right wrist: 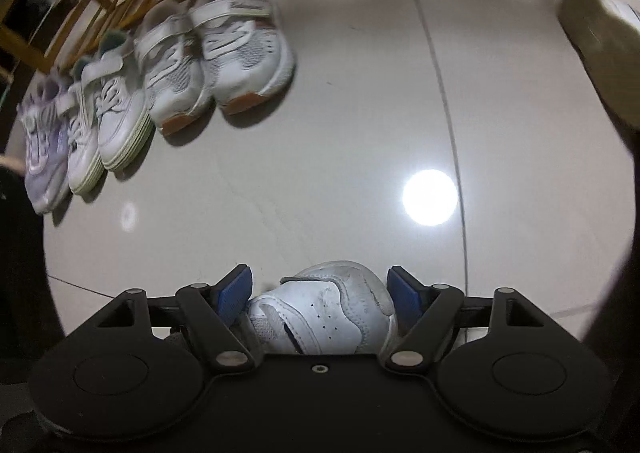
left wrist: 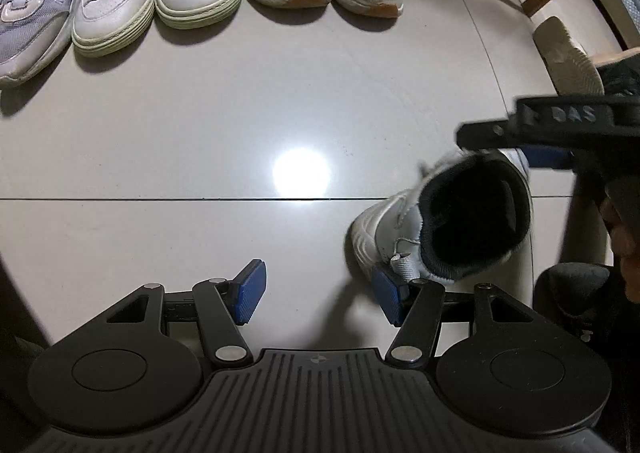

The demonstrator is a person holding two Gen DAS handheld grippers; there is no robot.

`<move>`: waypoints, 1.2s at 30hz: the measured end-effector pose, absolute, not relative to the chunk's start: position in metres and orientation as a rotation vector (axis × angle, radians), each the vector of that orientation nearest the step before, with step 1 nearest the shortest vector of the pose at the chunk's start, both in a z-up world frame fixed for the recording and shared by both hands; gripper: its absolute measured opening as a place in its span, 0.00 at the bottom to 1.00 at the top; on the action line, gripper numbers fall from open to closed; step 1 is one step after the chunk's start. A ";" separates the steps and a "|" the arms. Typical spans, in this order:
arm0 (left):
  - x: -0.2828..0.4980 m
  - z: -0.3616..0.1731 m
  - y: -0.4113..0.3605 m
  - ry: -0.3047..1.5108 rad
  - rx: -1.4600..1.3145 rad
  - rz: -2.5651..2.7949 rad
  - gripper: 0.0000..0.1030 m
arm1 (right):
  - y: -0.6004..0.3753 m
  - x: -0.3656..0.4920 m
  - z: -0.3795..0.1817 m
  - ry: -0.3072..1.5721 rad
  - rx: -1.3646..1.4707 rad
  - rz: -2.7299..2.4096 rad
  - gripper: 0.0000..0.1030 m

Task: Organize scattered shoes
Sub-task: 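Grasp the black-lined sneaker at its heel with the right tool and lift it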

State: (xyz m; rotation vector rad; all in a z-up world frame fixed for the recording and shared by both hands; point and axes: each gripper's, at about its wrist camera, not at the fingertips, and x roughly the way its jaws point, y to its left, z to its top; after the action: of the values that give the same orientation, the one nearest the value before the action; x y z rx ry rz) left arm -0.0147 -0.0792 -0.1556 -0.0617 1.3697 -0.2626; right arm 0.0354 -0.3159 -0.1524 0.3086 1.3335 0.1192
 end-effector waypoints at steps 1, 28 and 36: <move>-0.015 -0.155 -0.081 1.366 -0.057 -0.262 0.58 | -0.317 0.034 -0.153 1.331 0.304 0.114 0.75; -0.023 -0.121 -0.076 1.263 -0.033 -0.255 0.50 | -0.301 0.010 -0.114 1.274 0.080 0.331 0.77; -0.022 -0.112 -0.085 1.238 -0.028 -0.268 0.50 | -0.271 -0.018 -0.098 1.277 -0.279 0.598 0.82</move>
State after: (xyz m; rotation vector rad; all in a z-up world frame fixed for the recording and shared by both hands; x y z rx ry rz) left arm -0.0224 -0.0853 -0.1125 -0.0276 1.2380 -0.2682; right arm -0.0178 -0.2714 -0.0979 -0.2788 1.2772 0.5976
